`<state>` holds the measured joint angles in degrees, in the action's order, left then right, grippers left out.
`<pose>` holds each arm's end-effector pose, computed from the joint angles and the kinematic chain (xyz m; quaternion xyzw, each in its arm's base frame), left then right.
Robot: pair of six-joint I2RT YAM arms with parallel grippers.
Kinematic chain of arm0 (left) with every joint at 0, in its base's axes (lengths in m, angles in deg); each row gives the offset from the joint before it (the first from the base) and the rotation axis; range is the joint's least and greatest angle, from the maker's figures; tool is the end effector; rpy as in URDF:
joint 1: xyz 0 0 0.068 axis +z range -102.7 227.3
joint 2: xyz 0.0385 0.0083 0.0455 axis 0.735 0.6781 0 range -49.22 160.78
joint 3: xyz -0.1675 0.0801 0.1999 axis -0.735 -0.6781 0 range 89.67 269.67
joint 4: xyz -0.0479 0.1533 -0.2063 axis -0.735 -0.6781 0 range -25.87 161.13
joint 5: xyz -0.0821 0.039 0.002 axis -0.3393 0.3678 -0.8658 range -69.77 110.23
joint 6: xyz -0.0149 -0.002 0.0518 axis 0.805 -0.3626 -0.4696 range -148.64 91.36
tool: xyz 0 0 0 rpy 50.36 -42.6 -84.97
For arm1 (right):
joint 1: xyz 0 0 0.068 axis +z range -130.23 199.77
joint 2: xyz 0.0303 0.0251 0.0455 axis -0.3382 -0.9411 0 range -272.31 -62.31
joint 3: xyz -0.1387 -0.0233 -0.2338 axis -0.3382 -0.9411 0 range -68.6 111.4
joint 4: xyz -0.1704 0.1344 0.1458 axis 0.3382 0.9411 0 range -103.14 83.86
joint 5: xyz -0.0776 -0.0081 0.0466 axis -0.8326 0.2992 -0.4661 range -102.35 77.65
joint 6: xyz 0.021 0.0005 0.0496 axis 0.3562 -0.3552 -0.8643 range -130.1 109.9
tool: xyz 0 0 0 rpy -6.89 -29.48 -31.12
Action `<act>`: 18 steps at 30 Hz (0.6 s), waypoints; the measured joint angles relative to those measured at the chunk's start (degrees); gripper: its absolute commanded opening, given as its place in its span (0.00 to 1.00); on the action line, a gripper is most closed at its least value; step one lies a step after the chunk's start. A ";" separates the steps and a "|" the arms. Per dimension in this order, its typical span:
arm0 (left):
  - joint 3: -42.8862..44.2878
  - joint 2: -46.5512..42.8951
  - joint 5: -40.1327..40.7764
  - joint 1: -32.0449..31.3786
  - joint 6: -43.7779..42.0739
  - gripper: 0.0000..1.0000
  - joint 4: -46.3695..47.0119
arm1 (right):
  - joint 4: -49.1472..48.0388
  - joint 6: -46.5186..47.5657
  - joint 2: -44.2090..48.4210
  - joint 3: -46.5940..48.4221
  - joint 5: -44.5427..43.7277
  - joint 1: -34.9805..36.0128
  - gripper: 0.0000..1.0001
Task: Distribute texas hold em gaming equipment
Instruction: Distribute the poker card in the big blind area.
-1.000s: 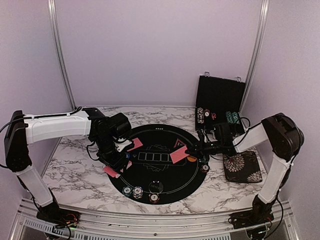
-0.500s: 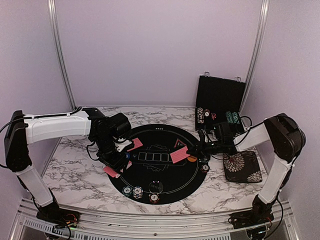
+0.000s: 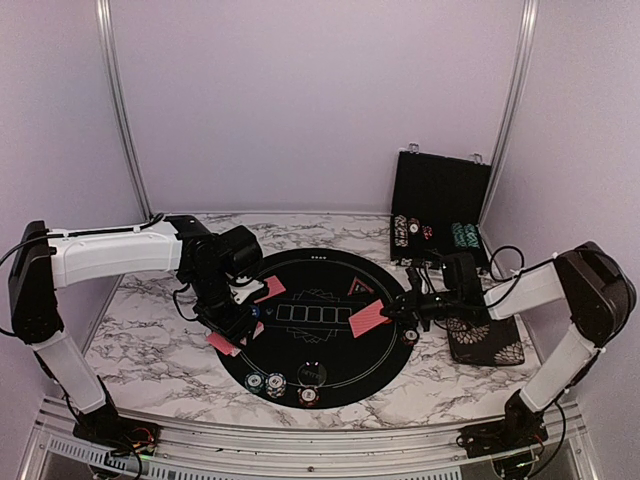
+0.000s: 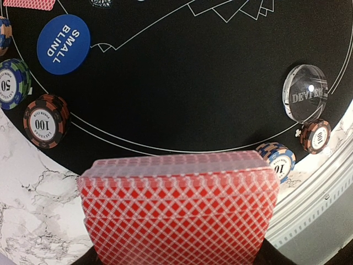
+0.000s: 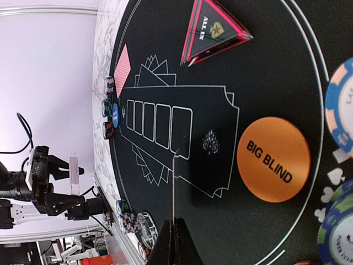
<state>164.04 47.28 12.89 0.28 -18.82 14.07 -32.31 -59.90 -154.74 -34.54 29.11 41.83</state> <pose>0.2147 -0.2372 0.2317 0.3226 0.9397 -0.1007 0.0523 0.2588 0.1303 0.1366 0.0551 0.8566 0.4943 0.1374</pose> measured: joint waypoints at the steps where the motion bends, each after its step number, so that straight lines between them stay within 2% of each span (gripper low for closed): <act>1: 0.00 0.00 -0.11 0.00 -0.02 0.57 0.00 | -0.22 -0.17 0.52 -0.63 -0.02 0.22 0.00; 6: 0.00 0.00 -0.22 0.00 -0.04 0.57 0.02 | 0.39 -0.85 2.51 -3.58 -0.96 0.87 0.00; 11: 0.00 0.00 -0.26 0.00 -0.04 0.57 0.02 | 3.39 0.33 5.40 -3.78 -3.45 0.87 0.11; 18: -0.02 0.00 -0.37 0.00 -0.07 0.56 0.02 | 7.52 2.47 7.87 -3.78 -6.51 1.60 0.14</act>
<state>164.02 47.28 12.52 0.28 -18.88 14.09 -24.80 -57.43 -146.87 -38.32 22.59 43.43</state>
